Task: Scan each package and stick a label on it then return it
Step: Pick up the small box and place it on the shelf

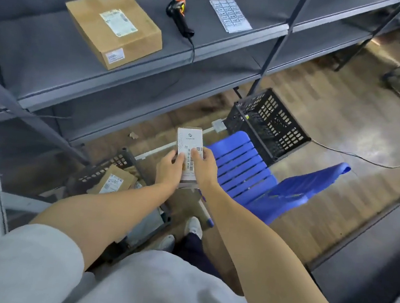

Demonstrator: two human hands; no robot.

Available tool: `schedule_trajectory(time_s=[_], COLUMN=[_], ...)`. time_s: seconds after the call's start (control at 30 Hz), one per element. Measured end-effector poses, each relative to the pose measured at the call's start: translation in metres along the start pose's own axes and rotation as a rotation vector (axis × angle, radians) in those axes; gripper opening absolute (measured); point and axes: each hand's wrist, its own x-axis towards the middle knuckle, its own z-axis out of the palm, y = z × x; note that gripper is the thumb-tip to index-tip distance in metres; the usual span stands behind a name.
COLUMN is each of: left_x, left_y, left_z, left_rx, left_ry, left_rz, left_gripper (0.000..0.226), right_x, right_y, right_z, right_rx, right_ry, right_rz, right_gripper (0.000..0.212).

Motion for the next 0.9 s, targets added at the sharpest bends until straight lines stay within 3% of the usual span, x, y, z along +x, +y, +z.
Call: schedule_trajectory(time_s=[0.17, 0.33, 0.63, 0.9], left_x=[0.031, 0.053, 0.088, 0.134], left_y=[0.017, 0.04, 0.069, 0.091], left_z=[0.004, 0.019, 0.025, 0.02], left_rx=[-0.059, -0.121, -0.192, -0.192], left_ry=[0.101, 0.182, 0.275, 0.205], left_rz=[-0.039, -0.072, -0.059, -0.1], left_gripper=[0.032, 0.035, 0.031, 0.029], right_x=[0.036, 0.072, 0.117, 0.157], right_y=[-0.024, -0.041, -0.07, -0.097], right_z=[0.001, -0.007, -0.007, 0.0], right_rx=[-0.014, -0.038, -0.025, -0.073], right_ry=[-0.099, -0.159, -0.229, -0.243], right_rz=[-0.019, -0.047, -0.081, -0.059], right_gripper=[0.024, 0.035, 0.035, 0.038])
